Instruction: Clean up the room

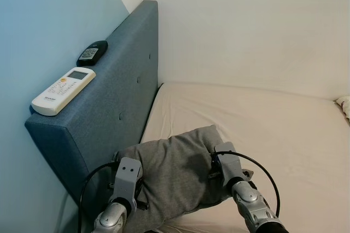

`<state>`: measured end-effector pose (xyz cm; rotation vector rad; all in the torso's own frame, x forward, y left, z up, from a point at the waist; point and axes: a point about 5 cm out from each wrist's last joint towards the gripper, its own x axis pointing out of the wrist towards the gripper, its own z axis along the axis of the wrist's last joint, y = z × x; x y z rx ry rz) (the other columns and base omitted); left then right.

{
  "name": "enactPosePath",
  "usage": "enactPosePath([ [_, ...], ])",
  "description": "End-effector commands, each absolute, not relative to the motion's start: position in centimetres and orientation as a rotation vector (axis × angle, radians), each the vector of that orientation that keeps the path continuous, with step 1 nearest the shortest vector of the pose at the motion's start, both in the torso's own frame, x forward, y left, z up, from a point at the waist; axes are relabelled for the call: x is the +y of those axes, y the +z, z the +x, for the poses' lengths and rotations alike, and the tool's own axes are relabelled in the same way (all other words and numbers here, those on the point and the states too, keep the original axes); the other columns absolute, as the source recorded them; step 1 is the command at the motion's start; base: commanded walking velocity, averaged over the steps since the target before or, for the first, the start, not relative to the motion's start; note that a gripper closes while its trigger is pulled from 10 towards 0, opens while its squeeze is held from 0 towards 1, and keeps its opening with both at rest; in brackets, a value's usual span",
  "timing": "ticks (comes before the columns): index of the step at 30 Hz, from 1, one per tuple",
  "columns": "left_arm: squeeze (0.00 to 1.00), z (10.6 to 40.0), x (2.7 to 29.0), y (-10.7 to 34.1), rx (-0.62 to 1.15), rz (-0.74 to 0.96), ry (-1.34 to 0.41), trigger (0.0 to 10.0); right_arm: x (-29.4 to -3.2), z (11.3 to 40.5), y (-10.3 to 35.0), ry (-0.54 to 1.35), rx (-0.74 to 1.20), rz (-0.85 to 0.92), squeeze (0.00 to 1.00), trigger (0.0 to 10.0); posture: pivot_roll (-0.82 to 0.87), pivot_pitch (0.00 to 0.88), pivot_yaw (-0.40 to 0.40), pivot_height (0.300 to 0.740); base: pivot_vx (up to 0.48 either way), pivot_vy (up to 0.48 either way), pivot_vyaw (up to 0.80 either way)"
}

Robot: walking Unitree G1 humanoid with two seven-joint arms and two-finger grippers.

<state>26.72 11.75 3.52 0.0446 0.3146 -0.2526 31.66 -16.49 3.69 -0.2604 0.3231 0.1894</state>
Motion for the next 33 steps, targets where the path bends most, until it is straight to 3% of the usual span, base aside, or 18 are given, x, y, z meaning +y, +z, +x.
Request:
enactPosePath([
  [1,0.0,27.0,10.9,4.3,0.274,0.052,-0.284,10.0,-15.3,31.6,3.9,0.237,0.285,-0.245,0.0,10.0,0.0,0.11,-0.049,0.71,0.0,0.0,0.0],
  [9,0.0,26.9,10.8,4.3,0.272,0.05,-0.291,10.0,-15.3,31.5,3.8,0.238,0.288,-0.244,0.0,10.0,0.0,0.113,-0.047,0.69,0.0,0.0,0.0],
  [33,0.0,27.3,11.8,4.9,0.226,0.077,-0.251,10.0,-15.3,31.3,4.0,0.212,0.256,-0.204,0.0,10.0,0.0,0.113,-0.045,0.69,0.0,0.0,0.0],
])
